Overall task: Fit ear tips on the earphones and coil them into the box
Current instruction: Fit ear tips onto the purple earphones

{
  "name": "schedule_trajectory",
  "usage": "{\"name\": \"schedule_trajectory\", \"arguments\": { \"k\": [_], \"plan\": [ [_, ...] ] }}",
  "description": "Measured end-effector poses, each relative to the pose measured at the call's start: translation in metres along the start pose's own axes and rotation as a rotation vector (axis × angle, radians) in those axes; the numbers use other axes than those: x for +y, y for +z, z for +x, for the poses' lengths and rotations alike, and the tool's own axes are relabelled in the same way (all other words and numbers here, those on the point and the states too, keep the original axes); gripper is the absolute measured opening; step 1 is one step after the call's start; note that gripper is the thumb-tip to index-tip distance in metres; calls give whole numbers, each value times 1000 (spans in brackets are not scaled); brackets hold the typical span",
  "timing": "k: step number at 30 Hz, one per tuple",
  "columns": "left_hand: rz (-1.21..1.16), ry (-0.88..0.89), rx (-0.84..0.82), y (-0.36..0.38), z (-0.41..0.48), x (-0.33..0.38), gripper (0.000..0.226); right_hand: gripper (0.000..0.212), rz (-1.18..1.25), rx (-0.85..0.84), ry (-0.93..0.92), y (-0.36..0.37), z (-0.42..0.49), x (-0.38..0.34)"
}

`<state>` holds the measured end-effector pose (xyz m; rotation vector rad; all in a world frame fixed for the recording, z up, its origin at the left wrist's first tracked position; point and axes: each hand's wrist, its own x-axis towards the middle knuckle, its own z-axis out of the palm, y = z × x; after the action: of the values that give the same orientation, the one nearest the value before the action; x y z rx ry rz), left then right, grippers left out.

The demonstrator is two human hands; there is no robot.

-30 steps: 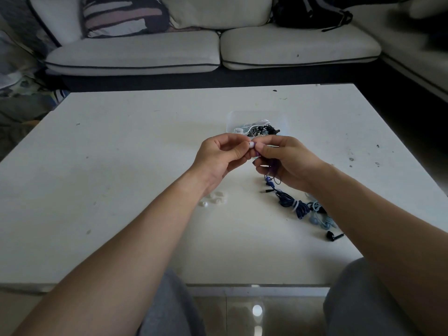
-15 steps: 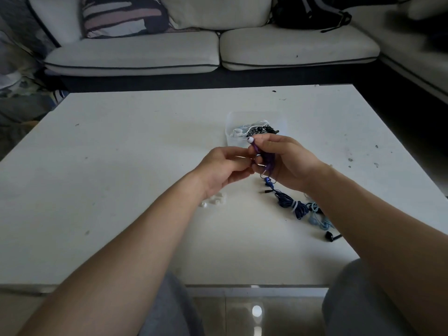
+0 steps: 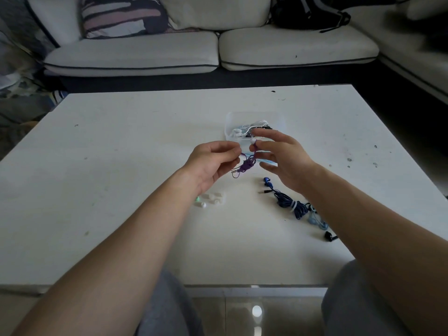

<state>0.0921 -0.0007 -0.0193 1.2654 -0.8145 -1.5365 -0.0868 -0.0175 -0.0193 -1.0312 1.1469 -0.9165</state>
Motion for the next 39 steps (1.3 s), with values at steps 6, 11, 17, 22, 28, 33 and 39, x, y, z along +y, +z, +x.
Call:
{"name": "schedule_trajectory", "arguments": {
  "k": [6, 11, 17, 22, 28, 33, 39],
  "plan": [
    [-38, 18, -30, -4, 0, 3, 18, 20, -110, -20, -69, 11, -2, 1],
    [6, -10, -75, -8, -2, 6, 22, 8, -190, -76, -160, 13, -7, 5],
    [110, -39, -89, -15, -3, 10, 21, 10, -175, -80, -146, 13, -5, 5],
    [149, -27, -59, -15, -4, 10, 16, 17, -204, -125, -123, 13, -4, 5],
    [431, -3, -17, -27, 1, 5, 4, 14, -190, -132, -86, 11, -2, 7],
    [1316, -131, -66, -55, 5, -8, 10, 14, -203, -137, -71, 8, -3, 8],
    [1483, -196, -107, -47, 3, -14, 12, 12, -210, -138, -76, 4, -5, 6]
  ]
}}
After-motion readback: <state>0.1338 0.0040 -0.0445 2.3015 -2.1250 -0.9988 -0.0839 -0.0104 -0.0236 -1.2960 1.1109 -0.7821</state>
